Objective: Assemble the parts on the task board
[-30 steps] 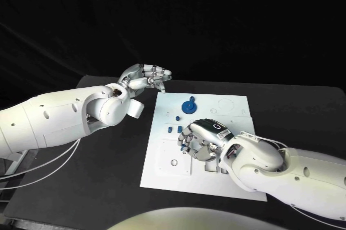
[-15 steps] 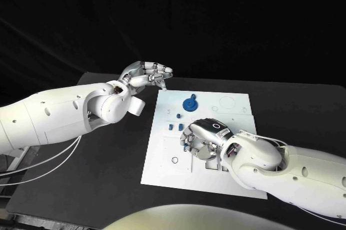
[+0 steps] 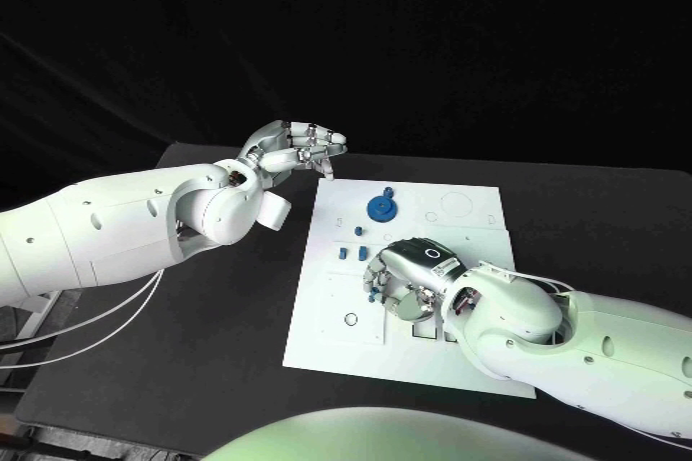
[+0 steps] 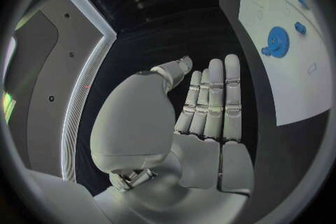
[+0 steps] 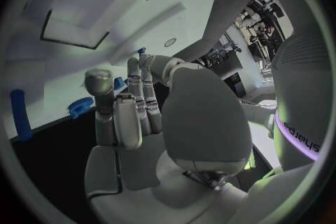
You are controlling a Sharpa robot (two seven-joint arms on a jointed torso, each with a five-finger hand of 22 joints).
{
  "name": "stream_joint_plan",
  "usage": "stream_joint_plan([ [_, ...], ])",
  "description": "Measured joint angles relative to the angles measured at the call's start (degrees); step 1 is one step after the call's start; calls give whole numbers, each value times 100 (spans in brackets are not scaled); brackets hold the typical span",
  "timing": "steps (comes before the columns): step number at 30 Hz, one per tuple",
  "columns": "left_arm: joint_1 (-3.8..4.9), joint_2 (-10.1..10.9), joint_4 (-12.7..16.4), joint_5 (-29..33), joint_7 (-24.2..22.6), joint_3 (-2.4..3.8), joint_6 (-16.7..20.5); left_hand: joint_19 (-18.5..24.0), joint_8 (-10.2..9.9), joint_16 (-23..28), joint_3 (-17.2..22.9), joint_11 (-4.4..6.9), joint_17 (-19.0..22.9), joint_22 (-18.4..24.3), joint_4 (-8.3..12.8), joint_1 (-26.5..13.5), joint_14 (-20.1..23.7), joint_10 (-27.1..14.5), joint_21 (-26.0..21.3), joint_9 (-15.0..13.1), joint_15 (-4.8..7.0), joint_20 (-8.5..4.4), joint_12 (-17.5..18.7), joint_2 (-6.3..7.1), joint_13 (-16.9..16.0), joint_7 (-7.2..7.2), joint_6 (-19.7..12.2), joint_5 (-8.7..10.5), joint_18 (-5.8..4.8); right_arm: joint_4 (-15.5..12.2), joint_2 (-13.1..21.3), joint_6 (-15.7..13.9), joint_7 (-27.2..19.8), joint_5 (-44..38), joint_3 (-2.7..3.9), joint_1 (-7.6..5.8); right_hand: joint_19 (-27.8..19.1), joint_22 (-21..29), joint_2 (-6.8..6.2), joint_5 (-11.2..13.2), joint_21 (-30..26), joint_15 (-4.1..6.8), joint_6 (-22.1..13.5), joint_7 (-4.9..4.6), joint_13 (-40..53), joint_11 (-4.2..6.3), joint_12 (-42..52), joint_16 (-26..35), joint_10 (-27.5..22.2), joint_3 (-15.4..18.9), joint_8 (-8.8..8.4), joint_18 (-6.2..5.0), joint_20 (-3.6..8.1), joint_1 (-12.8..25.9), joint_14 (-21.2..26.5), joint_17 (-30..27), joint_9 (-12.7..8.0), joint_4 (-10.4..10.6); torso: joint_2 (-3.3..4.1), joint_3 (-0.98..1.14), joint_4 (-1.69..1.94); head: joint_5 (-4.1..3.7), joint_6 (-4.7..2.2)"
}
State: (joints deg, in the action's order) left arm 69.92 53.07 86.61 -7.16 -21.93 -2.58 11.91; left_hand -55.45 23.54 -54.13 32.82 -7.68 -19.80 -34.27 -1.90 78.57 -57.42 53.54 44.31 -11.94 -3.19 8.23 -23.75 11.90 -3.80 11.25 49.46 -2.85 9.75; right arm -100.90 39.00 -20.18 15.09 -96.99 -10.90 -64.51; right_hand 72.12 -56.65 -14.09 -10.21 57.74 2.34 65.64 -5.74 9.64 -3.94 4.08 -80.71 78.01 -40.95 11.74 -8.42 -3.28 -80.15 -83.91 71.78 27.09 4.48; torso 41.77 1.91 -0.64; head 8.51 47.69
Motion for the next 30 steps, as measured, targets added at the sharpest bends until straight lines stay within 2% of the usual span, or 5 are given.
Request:
stream_joint_plan([
  [13,0,16,8,-9,7,0,-1,0,0,0,0,-20,0,0,0,0,0,-20,0,0,0,0,0,0,0,0,0,0,0,34,-57,37,50,-81,13,51,0,1,-1,0,0,-9,11,-12,-5,-12,-17,0,12,-71,-4,-1,0,0,-9,-1,7,-72,1,4,0,32,35],
  [22,0,20,10,-19,13,0,-2,0,0,0,0,-20,1,5,0,0,0,-20,-22,0,0,0,0,0,0,0,0,0,0,30,-81,180,67,-126,5,64,-13,19,-1,2,-34,-12,12,-11,0,-12,2,0,12,-67,-7,0,-13,2,-12,-23,27,-76,-4,0,-2,24,40],
  [27,0,21,-15,-24,15,0,-3,0,0,0,0,-20,1,5,0,0,0,-20,-22,0,0,0,0,0,1,0,0,0,0,25,-74,207,58,-117,9,63,-35,30,-28,0,-72,-12,4,-3,92,-9,30,0,15,187,66,0,-36,265,-13,-48,95,-72,-4,0,-3,14,26],
  [29,0,21,-34,-25,16,0,-3,0,0,0,0,-20,1,5,0,0,0,-20,-22,0,0,0,0,0,1,0,0,0,0,20,-66,210,52,-103,4,64,-45,58,-61,-11,-132,-10,-59,2,84,192,0,0,191,294,71,0,-39,380,-11,-54,142,-45,-4,0,-4,10,23],
  [30,0,21,-46,-26,17,0,-3,0,0,0,0,-20,-1,5,0,0,0,-20,-22,0,0,0,0,0,1,0,0,0,0,16,-62,210,48,-93,3,65,-54,71,-80,-11,-140,-8,-104,-5,69,210,-16,0,173,341,69,0,-30,427,-9,-58,141,-24,-4,0,-4,8,21],
])
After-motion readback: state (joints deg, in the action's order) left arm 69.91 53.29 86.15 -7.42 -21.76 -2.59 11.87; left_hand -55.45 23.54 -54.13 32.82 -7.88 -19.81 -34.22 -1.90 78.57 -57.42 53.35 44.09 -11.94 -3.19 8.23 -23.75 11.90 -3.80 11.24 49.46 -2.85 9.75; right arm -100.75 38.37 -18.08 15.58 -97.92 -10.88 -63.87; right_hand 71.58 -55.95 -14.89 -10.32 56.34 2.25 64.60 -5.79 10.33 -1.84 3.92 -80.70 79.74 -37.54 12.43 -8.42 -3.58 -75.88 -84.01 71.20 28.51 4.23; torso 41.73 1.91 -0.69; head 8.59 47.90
